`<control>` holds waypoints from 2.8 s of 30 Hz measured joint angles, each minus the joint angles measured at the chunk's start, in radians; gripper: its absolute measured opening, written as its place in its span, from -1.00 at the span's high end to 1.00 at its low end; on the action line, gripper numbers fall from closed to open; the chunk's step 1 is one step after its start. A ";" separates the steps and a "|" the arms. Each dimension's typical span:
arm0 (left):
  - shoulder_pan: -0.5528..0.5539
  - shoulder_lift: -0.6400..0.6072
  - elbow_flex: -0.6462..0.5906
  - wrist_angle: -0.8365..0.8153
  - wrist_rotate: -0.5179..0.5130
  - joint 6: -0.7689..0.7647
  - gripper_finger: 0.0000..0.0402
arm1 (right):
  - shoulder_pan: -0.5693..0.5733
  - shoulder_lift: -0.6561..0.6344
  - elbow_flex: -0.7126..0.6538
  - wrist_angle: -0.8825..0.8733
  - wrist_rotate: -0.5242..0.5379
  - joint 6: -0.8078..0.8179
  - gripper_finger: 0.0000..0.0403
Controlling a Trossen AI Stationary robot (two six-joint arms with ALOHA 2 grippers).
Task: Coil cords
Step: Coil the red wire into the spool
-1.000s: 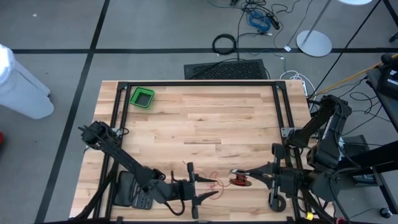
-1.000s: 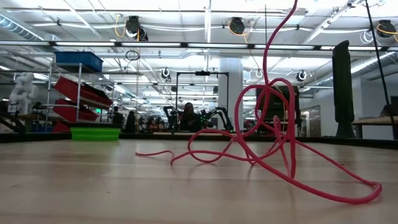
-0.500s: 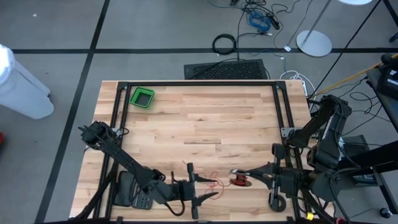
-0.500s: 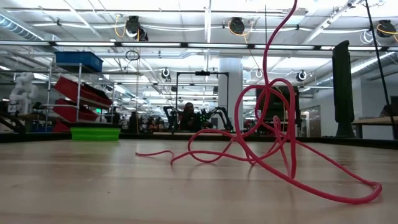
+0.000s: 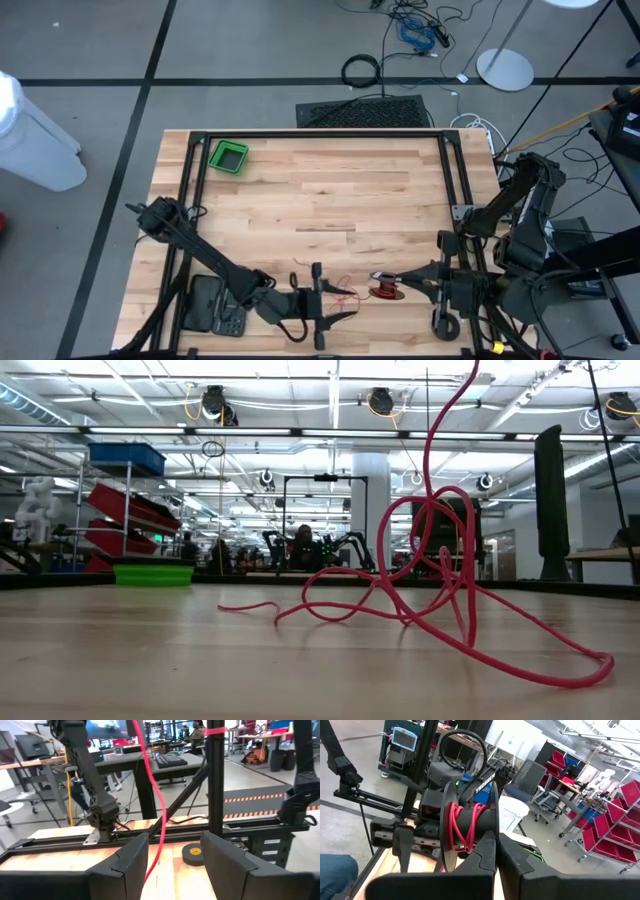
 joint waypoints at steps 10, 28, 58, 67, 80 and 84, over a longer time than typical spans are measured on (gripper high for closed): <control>0.014 0.016 0.000 -0.001 -0.005 0.002 0.06 | 0.000 0.000 0.000 -0.001 0.000 0.000 1.00; 0.017 0.015 0.000 -0.032 -0.006 -0.049 0.07 | 0.000 0.000 0.000 -0.024 0.003 0.005 1.00; 0.018 0.014 0.000 -0.059 -0.009 -0.016 0.20 | 0.000 0.000 0.000 -0.023 0.003 0.008 1.00; 0.018 0.014 0.000 -0.084 -0.009 -0.016 0.27 | 0.000 0.000 0.000 -0.023 0.003 0.008 1.00; 0.018 0.014 0.000 -0.111 -0.010 -0.024 0.27 | 0.000 0.000 0.000 -0.023 0.003 0.008 1.00; 0.018 0.014 0.000 -0.126 -0.010 -0.029 0.27 | 0.000 0.000 0.000 -0.024 0.003 0.008 1.00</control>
